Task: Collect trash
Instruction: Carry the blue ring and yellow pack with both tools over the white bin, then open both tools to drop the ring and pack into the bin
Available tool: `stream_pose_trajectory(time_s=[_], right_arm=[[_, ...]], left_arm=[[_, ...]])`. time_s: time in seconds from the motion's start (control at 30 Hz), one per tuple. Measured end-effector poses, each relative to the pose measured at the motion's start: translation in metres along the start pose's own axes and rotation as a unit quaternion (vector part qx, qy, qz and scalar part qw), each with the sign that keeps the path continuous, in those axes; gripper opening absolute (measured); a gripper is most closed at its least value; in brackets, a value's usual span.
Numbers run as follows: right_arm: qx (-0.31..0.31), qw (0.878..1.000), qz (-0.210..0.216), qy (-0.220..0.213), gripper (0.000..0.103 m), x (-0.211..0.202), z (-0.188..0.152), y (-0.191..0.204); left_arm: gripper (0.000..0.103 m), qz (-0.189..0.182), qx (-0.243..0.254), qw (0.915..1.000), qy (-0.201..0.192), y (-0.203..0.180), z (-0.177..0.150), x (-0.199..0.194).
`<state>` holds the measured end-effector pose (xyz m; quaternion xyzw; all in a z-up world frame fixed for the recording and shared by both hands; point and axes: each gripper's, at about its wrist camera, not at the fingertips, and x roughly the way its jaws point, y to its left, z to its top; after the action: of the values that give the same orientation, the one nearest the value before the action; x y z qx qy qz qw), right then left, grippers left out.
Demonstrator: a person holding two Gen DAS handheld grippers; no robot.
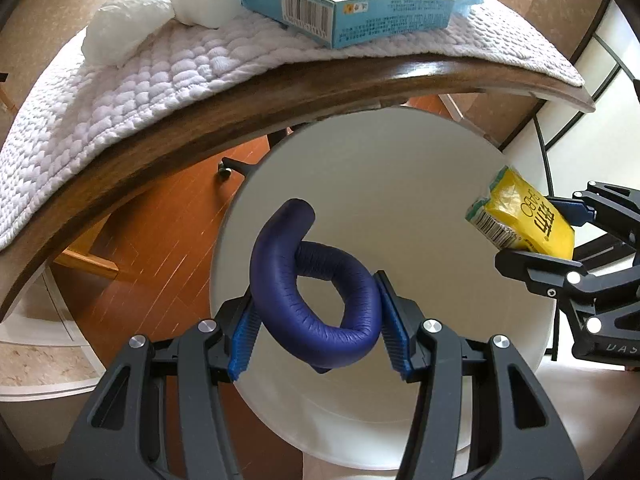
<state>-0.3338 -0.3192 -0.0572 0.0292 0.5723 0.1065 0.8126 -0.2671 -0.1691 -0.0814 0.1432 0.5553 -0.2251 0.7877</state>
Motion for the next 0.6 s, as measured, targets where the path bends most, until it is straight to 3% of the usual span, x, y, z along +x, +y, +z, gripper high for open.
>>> stream_pose_trajectory(time_s=[0.6], right_arm=[[0.012, 1.000, 0.000, 0.013, 0.054, 0.006, 0.002, -0.004]], left_arm=[[0.055, 0.000, 0.015, 0.9997, 0.019, -0.006, 0.002, 0.012]])
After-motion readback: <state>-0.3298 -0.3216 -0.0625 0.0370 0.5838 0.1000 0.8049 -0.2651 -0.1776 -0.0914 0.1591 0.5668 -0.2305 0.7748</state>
